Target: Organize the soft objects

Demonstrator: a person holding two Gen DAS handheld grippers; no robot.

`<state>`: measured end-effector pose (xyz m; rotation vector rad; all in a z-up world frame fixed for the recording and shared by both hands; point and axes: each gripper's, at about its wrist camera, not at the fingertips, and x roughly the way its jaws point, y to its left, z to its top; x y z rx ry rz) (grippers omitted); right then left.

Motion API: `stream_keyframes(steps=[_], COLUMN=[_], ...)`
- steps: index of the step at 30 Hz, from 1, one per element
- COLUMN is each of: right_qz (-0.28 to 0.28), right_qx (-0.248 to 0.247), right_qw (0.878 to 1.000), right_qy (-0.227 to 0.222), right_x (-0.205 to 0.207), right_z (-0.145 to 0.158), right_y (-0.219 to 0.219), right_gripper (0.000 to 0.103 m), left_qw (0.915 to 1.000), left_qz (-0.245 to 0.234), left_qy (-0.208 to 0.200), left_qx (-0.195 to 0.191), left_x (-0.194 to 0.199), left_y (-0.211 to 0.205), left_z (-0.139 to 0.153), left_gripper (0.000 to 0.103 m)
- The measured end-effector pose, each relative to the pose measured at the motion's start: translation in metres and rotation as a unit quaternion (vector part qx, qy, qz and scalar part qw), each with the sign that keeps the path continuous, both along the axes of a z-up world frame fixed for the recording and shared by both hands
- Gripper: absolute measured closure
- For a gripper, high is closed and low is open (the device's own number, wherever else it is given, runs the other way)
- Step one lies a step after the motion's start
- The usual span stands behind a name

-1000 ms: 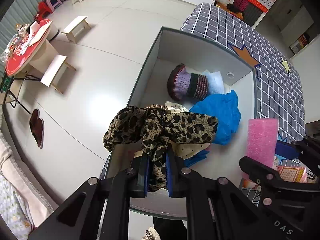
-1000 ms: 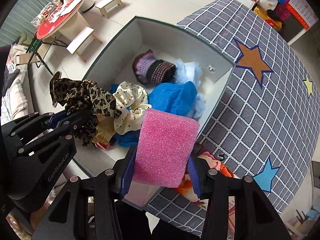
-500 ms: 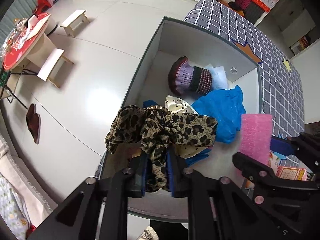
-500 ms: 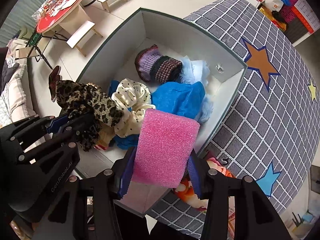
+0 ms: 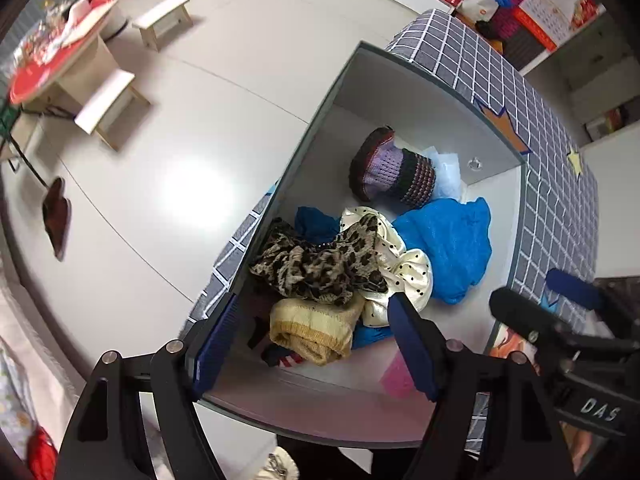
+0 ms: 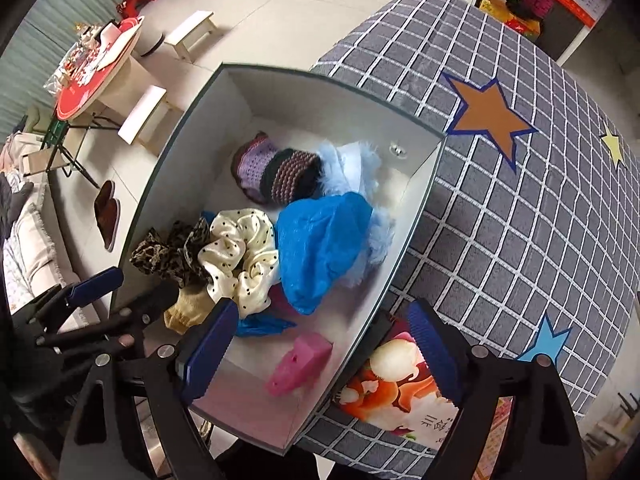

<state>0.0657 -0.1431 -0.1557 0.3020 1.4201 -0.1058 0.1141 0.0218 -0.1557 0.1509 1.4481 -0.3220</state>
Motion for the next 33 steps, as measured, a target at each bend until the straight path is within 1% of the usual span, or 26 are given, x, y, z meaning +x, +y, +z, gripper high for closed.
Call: stream_keyframes(steps=[3, 7, 11, 12, 14, 15, 17, 18, 20, 21, 22, 23, 24, 26, 28, 33], right_qz=[-0.013, -0.047, -0.099, -0.116, -0.137, -0.147, -0.152, -0.152, -0.15, -0.148, -0.144, -0.141, -0.137, -0.133, -0.134, -0.144], right_qx=[-0.004, -0.005, -0.004, -0.003, -0.002, -0.002, 0.001, 0.004, 0.011, 0.013, 0.014, 0.015, 0.017, 0.019, 0.021, 0.041], right_qw=[1.0, 0.999, 0.995, 0.993, 0.99, 0.989, 0.988, 0.988, 0.988, 0.989, 0.989, 0.99, 0.99, 0.991, 0.99, 0.989], right_qy=[-0.007, -0.009, -0.021, -0.024, -0.027, -0.027, -0.023, -0.02, -0.02, -0.021, -0.022, -0.022, -0.021, -0.021, -0.021, -0.015], right_x=[-0.001, -0.004, -0.008, -0.009, -0.009, -0.009, -0.006, -0.005, -0.005, -0.005, -0.005, -0.005, -0.006, -0.005, -0.004, 0.003], right_z=[0.003, 0.003, 0.009, 0.012, 0.015, 0.016, 0.017, 0.016, 0.017, 0.017, 0.018, 0.018, 0.017, 0.017, 0.019, 0.021], right_y=[-0.006, -0.022, -0.04, -0.046, -0.052, -0.054, -0.054, -0.054, -0.05, -0.048, -0.046, -0.044, -0.042, -0.038, -0.036, -0.032], right_gripper=[0.015, 0.015, 0.015, 0.015, 0.015, 0.015, 0.015, 0.015, 0.015, 0.015, 0.015, 0.015, 0.015, 0.015, 0.015, 0.015], left_qw=[0.9999, 0.9995, 0.9973, 0.9961, 0.9947, 0.9935, 0.9909, 0.9882, 0.9821, 0.9758, 0.9714, 0.9657, 0.962, 0.9587, 0.9563, 0.9459], left_qz=[-0.009, -0.01, -0.002, 0.003, 0.008, 0.011, 0.017, 0.02, 0.03, 0.036, 0.038, 0.04, 0.041, 0.034, 0.031, 0.028], left_qy=[-0.01, -0.027, -0.07, -0.086, -0.102, -0.113, -0.13, -0.146, -0.18, -0.209, -0.229, -0.251, -0.266, -0.278, -0.286, -0.316], left_qx=[0.007, 0.017, 0.024, 0.019, 0.003, -0.013, -0.031, -0.042, -0.047, -0.052, -0.053, -0.051, -0.049, -0.049, -0.052, -0.069], left_x=[-0.005, -0.008, -0.013, -0.016, -0.02, -0.023, -0.027, -0.031, -0.036, -0.041, -0.045, -0.05, -0.054, -0.06, -0.064, -0.077], left_y=[-0.005, -0.008, -0.008, -0.006, -0.005, -0.004, -0.002, 0.0, 0.002, 0.003, 0.004, 0.004, 0.003, 0.002, 0.0, 0.0], left_z=[0.003, 0.008, 0.023, 0.031, 0.043, 0.054, 0.068, 0.08, 0.097, 0.109, 0.117, 0.126, 0.133, 0.143, 0.15, 0.165], left_gripper=[0.024, 0.024, 0.024, 0.024, 0.024, 0.024, 0.023, 0.022, 0.022, 0.022, 0.021, 0.019, 0.015, 0.012, 0.012, 0.012])
